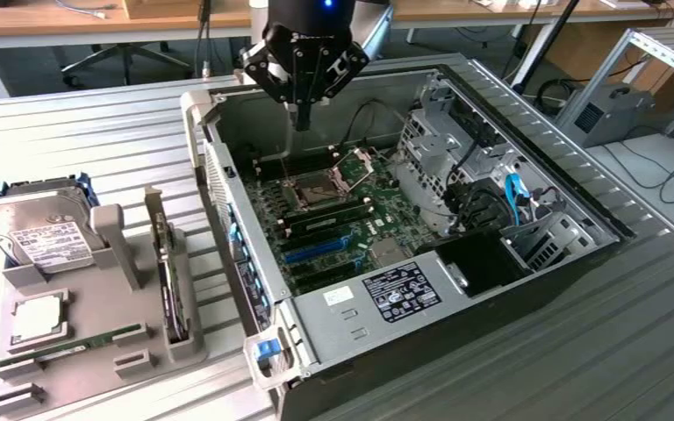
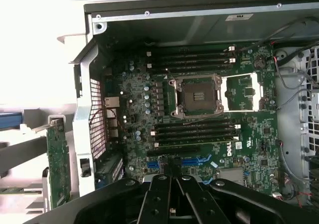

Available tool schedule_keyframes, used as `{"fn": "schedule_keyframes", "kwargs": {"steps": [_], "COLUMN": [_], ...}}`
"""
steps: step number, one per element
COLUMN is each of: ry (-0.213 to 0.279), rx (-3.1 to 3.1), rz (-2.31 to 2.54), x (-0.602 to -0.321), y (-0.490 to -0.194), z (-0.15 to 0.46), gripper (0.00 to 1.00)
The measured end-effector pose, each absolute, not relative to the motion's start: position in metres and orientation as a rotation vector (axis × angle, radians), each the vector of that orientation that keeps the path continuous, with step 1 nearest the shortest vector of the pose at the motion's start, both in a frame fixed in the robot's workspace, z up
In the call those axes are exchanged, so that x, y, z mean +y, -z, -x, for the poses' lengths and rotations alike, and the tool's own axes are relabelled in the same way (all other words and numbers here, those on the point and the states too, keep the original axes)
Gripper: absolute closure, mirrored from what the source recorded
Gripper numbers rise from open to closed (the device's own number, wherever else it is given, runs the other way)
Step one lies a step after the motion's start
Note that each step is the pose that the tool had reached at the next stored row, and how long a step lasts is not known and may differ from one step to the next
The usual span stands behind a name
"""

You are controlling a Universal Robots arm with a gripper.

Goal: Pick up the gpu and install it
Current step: 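Reach for the gpu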

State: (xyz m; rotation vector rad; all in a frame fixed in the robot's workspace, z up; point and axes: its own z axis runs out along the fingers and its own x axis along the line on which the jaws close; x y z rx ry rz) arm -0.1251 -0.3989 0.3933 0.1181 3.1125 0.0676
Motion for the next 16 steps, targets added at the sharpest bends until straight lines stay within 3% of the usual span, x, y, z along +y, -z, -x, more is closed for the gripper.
{"fn": "schedule_keyframes", "kwargs": {"steps": [16], "ry": [-0.068], "rx": [3.112], "rz": [-0.118], "x": [-0.399], "y": [-0.3933], "z": [0.131], "gripper": [0.89]}}
